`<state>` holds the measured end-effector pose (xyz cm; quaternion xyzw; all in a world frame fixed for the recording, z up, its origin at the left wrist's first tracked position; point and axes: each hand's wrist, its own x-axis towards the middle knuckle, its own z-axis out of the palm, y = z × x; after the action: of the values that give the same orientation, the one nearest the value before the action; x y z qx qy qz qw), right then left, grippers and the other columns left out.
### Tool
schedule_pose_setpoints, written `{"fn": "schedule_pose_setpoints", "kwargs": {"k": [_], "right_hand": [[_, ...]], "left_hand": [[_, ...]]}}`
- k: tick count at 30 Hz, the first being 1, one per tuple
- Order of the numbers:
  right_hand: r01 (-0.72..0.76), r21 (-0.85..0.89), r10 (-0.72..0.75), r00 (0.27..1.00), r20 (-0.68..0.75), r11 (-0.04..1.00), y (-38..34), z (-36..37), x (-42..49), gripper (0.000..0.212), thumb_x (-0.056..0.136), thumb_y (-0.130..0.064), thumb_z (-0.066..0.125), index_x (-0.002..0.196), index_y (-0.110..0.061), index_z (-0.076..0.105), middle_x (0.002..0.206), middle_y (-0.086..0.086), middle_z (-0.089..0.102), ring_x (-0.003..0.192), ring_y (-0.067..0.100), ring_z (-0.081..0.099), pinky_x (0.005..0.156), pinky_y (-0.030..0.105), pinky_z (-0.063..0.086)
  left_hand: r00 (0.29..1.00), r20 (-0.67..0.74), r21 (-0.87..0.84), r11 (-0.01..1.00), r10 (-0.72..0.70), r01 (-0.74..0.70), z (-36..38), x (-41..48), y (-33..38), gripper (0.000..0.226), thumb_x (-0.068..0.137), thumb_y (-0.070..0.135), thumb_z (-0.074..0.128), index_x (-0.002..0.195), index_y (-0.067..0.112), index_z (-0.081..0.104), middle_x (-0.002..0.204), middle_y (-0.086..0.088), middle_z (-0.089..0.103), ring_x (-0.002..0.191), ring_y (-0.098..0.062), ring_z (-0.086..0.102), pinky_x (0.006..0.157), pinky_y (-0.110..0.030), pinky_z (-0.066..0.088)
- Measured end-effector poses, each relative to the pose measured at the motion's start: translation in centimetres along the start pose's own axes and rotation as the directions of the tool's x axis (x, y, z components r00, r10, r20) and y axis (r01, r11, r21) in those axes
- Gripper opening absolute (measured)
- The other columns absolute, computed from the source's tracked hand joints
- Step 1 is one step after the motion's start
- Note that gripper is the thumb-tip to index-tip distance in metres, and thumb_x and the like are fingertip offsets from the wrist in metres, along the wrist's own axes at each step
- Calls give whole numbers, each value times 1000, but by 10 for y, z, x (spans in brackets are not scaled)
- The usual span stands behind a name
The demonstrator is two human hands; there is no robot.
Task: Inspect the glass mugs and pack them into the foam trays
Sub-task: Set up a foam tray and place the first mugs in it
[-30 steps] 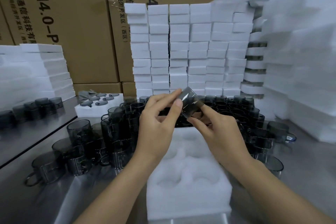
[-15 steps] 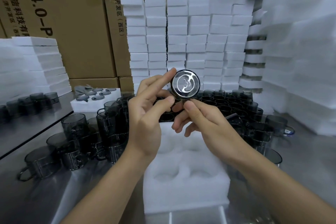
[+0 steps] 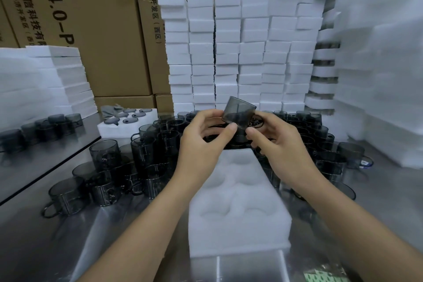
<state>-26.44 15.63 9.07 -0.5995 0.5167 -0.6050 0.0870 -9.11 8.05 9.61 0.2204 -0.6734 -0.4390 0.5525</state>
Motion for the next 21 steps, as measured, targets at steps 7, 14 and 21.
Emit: {"fn": "schedule_pose_setpoints", "kwargs": {"k": [7,14,21], "right_hand": [[33,-6,-33,997,-74,999,-3,3,-3,48,96,-29,79,137,-44,60,110,-11,70,93,16,70,72,31,58],[66,-60,-72,991,-108,996,-2,2,-3,56,93,-37,82,142,-47,56,131,-16,64,113,13,64,82,37,60],[152,-207,-196,957,-212,966,-7,2,-5,53,85,-47,83,132,-40,60,133,-24,52,134,11,50,103,29,47]], "left_hand": [[989,107,-91,990,-101,111,-3,0,6,36,93,39,79,126,30,67,108,8,83,106,-4,75,79,-19,52],[934,306,-114,967,-183,227,-3,2,7,39,100,39,57,138,30,67,125,2,79,117,-12,73,84,-33,49],[963,183,-102,970,-198,219,-4,6,1,30,111,42,49,127,37,74,119,4,79,111,-9,73,80,-30,53]]}}
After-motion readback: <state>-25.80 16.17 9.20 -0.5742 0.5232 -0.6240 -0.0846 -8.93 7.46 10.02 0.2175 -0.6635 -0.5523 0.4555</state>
